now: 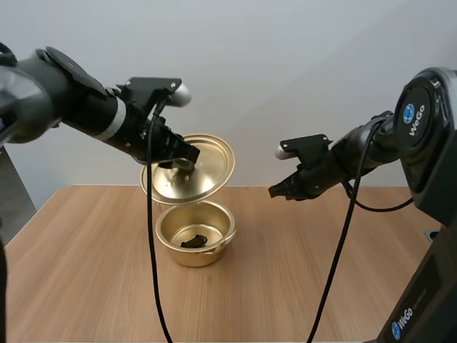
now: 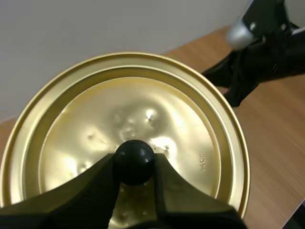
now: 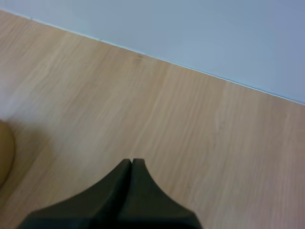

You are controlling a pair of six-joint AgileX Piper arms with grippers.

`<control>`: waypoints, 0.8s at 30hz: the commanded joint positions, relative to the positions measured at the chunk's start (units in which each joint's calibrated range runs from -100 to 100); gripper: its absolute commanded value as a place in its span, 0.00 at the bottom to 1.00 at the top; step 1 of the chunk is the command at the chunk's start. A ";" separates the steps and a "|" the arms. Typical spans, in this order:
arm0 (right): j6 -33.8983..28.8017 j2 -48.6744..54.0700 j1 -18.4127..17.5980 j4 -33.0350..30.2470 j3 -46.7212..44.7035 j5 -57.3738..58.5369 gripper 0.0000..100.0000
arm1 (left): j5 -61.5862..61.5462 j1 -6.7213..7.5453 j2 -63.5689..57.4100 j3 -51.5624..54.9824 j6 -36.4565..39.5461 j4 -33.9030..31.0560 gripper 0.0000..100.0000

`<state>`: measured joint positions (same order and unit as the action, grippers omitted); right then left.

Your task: Open the pot, put the car inside, and close it

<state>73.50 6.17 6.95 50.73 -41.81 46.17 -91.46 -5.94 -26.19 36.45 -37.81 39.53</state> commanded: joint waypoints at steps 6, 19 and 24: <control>5.59 0.15 4.10 8.26 -0.01 16.51 0.00 | 19.15 3.96 10.08 4.82 -0.71 -2.22 0.00; 6.31 7.19 4.11 9.48 -0.01 17.79 0.00 | 29.80 5.07 19.81 8.11 -4.45 -2.68 0.00; 6.31 7.90 4.11 9.69 -0.01 17.79 0.00 | 23.92 5.07 21.76 8.11 -6.66 -2.68 0.02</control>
<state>79.77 14.11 11.04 60.45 -41.81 64.00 -65.82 -0.91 -4.59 44.47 -43.99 37.00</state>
